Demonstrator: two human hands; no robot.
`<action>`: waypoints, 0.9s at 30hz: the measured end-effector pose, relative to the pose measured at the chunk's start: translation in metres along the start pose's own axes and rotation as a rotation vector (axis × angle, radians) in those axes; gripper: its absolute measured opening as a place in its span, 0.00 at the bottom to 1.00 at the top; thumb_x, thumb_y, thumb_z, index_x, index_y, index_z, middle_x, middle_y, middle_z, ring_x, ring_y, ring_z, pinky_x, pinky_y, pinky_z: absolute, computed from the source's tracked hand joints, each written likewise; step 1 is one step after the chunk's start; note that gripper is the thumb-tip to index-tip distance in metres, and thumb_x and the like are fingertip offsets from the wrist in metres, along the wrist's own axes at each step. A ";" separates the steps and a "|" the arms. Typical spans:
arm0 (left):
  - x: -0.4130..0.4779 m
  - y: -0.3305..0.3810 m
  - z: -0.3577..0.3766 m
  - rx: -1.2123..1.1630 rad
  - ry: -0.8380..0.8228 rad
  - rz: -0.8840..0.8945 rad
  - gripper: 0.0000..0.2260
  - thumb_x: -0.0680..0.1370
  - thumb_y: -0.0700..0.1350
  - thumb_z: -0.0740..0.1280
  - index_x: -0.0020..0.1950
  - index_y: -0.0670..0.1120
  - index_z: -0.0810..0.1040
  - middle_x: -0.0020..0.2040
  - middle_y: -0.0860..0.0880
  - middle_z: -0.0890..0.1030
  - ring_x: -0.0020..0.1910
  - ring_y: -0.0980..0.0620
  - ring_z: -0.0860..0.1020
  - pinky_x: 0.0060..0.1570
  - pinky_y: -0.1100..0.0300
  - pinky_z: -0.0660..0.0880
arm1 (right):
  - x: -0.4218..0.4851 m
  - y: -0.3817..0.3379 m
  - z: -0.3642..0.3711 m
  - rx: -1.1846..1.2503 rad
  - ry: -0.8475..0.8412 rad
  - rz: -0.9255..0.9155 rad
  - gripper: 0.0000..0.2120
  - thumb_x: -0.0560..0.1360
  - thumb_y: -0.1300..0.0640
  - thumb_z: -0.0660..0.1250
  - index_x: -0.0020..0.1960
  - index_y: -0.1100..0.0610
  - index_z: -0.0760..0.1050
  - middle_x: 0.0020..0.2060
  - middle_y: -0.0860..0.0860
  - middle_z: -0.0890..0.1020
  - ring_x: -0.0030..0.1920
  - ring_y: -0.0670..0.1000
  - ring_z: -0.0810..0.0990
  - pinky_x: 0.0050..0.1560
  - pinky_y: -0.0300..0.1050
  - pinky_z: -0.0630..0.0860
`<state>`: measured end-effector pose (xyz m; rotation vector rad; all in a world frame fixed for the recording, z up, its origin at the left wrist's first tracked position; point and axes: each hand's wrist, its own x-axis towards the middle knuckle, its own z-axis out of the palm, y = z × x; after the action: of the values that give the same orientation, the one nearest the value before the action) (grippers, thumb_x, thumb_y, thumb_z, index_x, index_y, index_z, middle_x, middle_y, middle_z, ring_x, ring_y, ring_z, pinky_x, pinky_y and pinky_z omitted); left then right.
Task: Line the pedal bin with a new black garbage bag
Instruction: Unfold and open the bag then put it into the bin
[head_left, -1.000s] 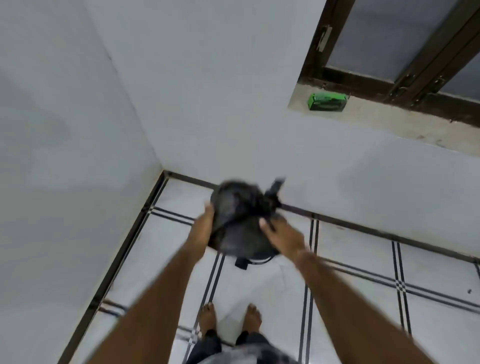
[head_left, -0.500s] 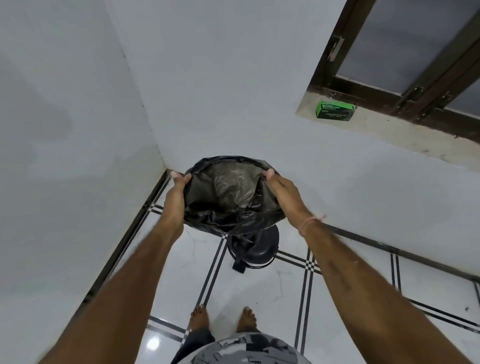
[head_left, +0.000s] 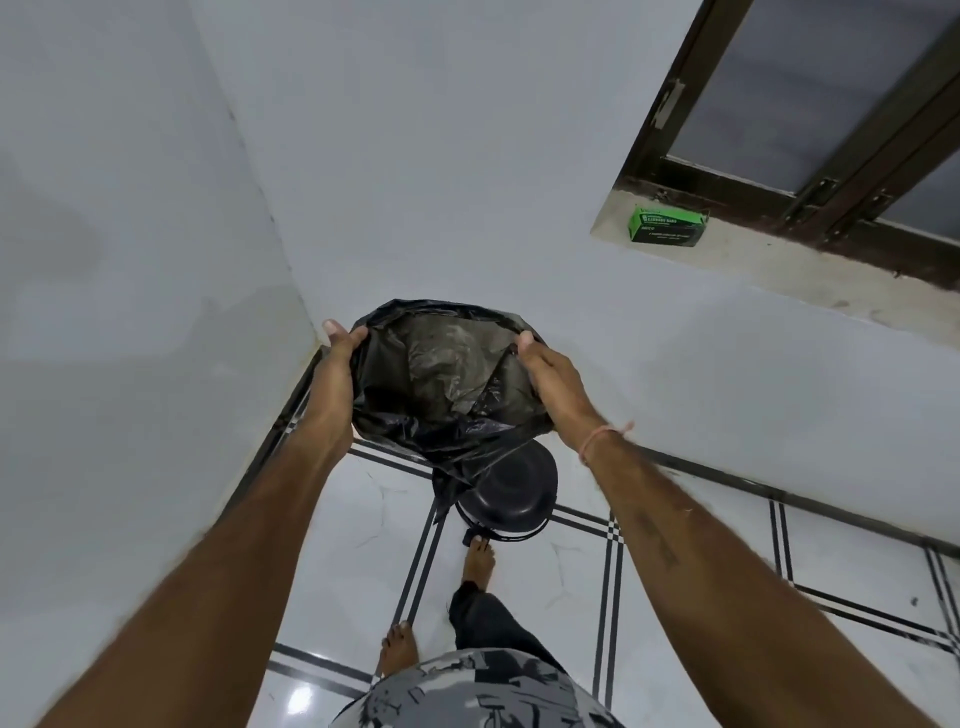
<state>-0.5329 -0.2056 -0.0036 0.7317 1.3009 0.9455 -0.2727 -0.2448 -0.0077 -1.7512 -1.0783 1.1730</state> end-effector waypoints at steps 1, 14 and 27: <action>0.003 0.002 0.002 0.000 0.011 -0.001 0.35 0.81 0.72 0.48 0.78 0.53 0.72 0.72 0.49 0.78 0.62 0.51 0.79 0.45 0.62 0.77 | 0.006 -0.001 0.000 0.004 -0.010 -0.005 0.41 0.69 0.17 0.59 0.70 0.42 0.79 0.69 0.43 0.82 0.72 0.49 0.77 0.77 0.55 0.70; 0.079 -0.073 0.054 0.005 0.101 -0.262 0.32 0.81 0.72 0.52 0.76 0.56 0.74 0.62 0.54 0.83 0.57 0.55 0.81 0.45 0.60 0.78 | 0.087 0.077 -0.004 0.172 -0.022 0.142 0.13 0.81 0.32 0.60 0.56 0.29 0.82 0.54 0.28 0.84 0.59 0.29 0.80 0.60 0.28 0.73; 0.174 -0.284 0.095 0.019 0.042 -0.555 0.28 0.82 0.69 0.55 0.72 0.53 0.77 0.62 0.47 0.83 0.60 0.44 0.81 0.60 0.50 0.79 | 0.101 0.306 0.019 0.177 0.211 0.344 0.28 0.78 0.29 0.62 0.67 0.46 0.82 0.64 0.48 0.85 0.69 0.53 0.81 0.72 0.60 0.75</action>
<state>-0.3917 -0.1736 -0.3179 0.3312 1.4476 0.4996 -0.1975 -0.2585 -0.3212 -1.9158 -0.5452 1.2108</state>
